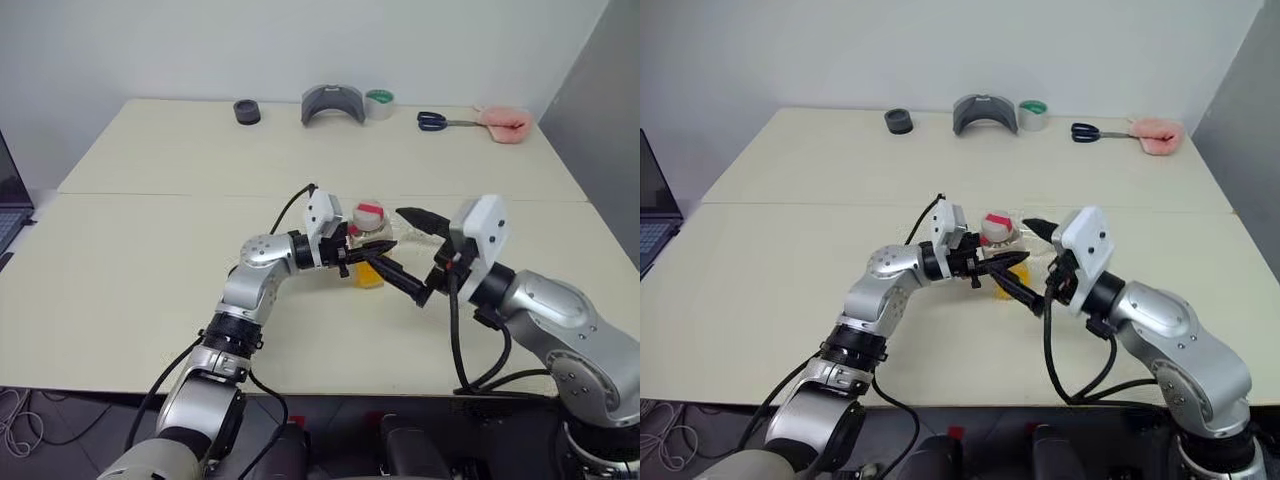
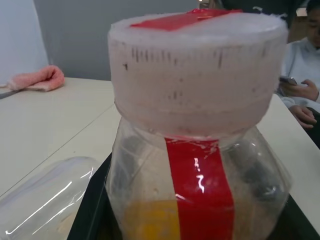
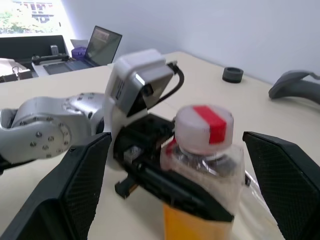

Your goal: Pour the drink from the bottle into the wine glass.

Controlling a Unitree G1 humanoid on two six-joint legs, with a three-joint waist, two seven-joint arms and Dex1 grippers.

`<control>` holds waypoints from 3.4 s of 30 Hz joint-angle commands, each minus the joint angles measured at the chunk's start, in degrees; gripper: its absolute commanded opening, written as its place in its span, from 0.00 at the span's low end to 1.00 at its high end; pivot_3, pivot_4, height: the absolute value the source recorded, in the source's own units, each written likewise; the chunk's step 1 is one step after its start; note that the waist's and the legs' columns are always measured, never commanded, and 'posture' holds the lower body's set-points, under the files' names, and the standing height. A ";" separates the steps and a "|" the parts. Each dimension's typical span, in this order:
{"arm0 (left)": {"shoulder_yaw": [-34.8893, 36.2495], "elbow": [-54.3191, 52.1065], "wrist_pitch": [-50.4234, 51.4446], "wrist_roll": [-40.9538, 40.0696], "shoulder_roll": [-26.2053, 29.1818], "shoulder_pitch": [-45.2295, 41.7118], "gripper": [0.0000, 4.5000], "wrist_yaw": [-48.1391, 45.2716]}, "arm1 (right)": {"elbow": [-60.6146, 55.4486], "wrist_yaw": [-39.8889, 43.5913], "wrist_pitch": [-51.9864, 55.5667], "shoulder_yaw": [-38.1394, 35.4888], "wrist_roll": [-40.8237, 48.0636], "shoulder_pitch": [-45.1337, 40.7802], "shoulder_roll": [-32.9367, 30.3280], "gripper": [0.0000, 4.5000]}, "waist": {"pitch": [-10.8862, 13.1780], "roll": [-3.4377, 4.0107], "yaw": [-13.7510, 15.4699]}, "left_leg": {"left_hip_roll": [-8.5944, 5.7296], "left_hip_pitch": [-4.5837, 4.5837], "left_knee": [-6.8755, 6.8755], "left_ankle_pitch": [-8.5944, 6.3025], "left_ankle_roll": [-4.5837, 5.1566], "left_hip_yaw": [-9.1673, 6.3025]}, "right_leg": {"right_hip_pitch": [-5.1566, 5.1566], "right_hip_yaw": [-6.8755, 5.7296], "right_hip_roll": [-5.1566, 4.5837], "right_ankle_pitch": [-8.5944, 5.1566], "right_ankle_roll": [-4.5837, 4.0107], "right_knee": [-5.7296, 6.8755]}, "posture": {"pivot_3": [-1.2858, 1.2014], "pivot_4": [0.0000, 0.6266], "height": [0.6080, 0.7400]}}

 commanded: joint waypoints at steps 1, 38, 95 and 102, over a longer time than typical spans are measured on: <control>-0.26 0.30 -2.82 0.18 -0.86 -2.43 0.40 -2.04 | 0.88 -1.84 0.09 1.28 -2.09 -2.82 0.68 1.00 | 0.00 0.00 0.00 | -0.01 0.00 0.00 0.00 0.00 0.01 | 0.00 0.01 -0.01 0.00 0.00 0.00 | 0.52 0.24 1.00; -0.45 -4.70 1.71 -1.41 1.08 -2.10 0.40 -7.70 | 22.32 25.54 -13.01 5.20 -5.39 -10.20 -5.08 0.41 | 0.04 0.04 -0.08 | 0.00 0.01 0.00 0.00 0.01 0.01 | -0.02 -0.02 0.01 0.00 0.00 0.01 | 0.52 0.24 1.00; -0.92 -5.62 2.89 0.51 2.14 -1.10 0.39 -5.90 | 4.97 -1.88 -7.16 11.27 -17.84 -0.89 8.32 0.42 | 0.06 0.05 -0.09 | 0.00 -0.03 -0.01 0.00 0.01 0.00 | -0.06 0.01 -0.01 0.00 0.00 0.02 | 0.52 0.24 1.00; -1.49 -7.95 3.09 0.05 3.56 -0.91 0.39 -7.66 | 26.66 30.16 -16.90 6.93 -10.18 -11.84 -7.87 0.42 | 0.10 0.06 -0.20 | 0.01 0.02 0.00 -0.01 0.03 0.02 | -0.01 -0.02 0.03 0.00 0.01 -0.01 | 0.52 0.24 1.00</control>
